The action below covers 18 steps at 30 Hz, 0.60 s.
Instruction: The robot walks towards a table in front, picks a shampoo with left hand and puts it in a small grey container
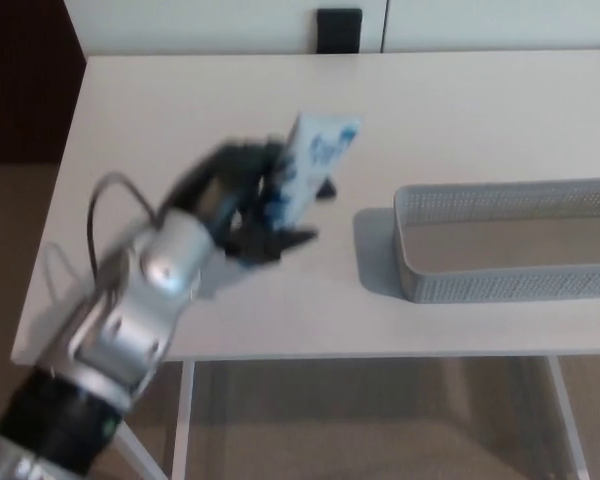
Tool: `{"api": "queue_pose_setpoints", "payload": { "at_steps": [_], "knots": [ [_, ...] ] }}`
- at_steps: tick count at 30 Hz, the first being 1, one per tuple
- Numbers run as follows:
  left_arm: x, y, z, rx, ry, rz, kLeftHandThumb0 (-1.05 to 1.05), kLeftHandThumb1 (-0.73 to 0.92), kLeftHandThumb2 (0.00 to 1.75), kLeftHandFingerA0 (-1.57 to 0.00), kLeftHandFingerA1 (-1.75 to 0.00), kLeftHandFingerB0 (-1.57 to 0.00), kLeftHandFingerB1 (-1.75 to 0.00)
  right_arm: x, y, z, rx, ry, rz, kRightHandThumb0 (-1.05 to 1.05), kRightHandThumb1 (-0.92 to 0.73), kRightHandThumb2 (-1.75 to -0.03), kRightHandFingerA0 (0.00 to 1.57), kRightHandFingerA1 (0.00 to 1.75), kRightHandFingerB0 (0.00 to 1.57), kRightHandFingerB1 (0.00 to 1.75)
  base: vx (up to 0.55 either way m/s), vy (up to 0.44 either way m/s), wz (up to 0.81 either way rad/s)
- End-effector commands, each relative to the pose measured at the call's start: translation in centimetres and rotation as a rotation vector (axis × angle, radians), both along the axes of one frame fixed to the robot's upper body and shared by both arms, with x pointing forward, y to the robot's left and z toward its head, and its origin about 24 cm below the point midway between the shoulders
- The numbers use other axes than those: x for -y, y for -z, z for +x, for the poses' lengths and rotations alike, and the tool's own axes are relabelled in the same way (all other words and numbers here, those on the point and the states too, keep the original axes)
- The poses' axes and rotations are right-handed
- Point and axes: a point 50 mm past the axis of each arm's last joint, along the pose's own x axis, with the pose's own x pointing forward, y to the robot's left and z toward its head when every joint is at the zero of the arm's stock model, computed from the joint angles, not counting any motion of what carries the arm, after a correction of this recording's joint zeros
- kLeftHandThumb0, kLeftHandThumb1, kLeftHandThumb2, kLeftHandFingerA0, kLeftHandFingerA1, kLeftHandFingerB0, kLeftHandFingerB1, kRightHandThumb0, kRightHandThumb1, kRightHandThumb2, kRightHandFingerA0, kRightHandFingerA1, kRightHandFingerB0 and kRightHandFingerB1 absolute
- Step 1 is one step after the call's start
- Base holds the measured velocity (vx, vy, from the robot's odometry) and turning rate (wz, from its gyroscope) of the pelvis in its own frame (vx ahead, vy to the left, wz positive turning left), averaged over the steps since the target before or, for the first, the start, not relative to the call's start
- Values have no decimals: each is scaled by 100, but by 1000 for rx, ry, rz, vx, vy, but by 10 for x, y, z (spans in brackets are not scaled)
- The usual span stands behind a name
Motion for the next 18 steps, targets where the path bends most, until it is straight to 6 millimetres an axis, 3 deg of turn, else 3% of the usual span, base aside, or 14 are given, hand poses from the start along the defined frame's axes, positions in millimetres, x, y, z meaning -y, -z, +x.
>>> {"api": "queue_pose_setpoints", "payload": {
  "at_steps": [1,2,3,4,5,6,7,9,10,13,15,16,17,18],
  "knots": [
    [24,-65,11,154,93,78,-16,82,65,-98,-126,-86,-70,15,-6,-3,-18,22,-35,-36,-74,-63,70,47,53,40,0,0,0],
    [31,-71,10,178,119,100,-16,82,65,-98,-126,-86,-70,16,-6,-7,-20,25,-34,-36,-74,-63,70,47,53,40,0,0,0],
    [38,-77,7,199,152,149,-20,83,64,-96,-101,-86,-75,15,-4,-12,-31,32,-28,-36,-74,-62,70,46,53,40,0,0,0],
    [44,-82,6,215,175,179,-25,77,63,-101,-85,-89,-63,14,-2,-15,-37,41,-24,-36,-74,-62,69,45,53,40,0,0,0],
    [49,-85,5,224,189,192,-25,77,63,-101,-85,-89,-63,14,-1,-16,-40,51,-21,-36,-74,-62,69,45,53,40,0,0,0],
    [64,-93,1,237,232,204,-25,76,72,-98,-117,-86,-81,12,0,-18,-44,48,-27,-36,-75,-63,65,45,53,40,0,0,0],
    [79,-99,-1,249,266,218,-26,76,70,-86,-128,-80,-93,12,1,-20,-43,39,-33,-36,-75,-63,69,49,54,41,0,0,0],
    [94,-104,-3,251,294,239,-24,79,67,-95,-123,-78,-92,12,1,-21,-40,27,-39,-36,-75,-63,70,50,54,41,0,0,0],
    [106,-107,-4,231,328,274,-23,79,63,-108,-99,-88,-67,8,3,-22,-46,30,-34,-35,-75,-63,70,48,54,41,0,0,0],
    [124,-108,-7,196,386,320,-20,76,67,-107,-95,-90,-67,3,7,-30,-57,46,-18,-35,-74,-62,68,48,53,40,0,0,0],
    [141,-97,-13,169,455,326,-18,74,74,-105,-91,-89,-77,2,10,-37,-64,62,-8,-35,-73,-62,66,47,53,40,0,0,0],
    [149,-90,-14,186,467,365,-22,71,68,-95,-106,-89,-71,1,10,-37,-59,57,-9,-35,-73,-62,69,48,53,40,0,0,0],
    [157,-85,-16,173,478,373,-24,70,61,-101,-90,-78,-47,0,11,-38,-61,68,3,-33,-74,-62,67,50,53,42,0,0,0],
    [166,-77,-20,153,493,379,-24,70,61,-101,-90,-78,-47,-1,12,-40,-64,85,23,-33,-74,-62,67,50,53,42,0,0,0]
  ]
}}
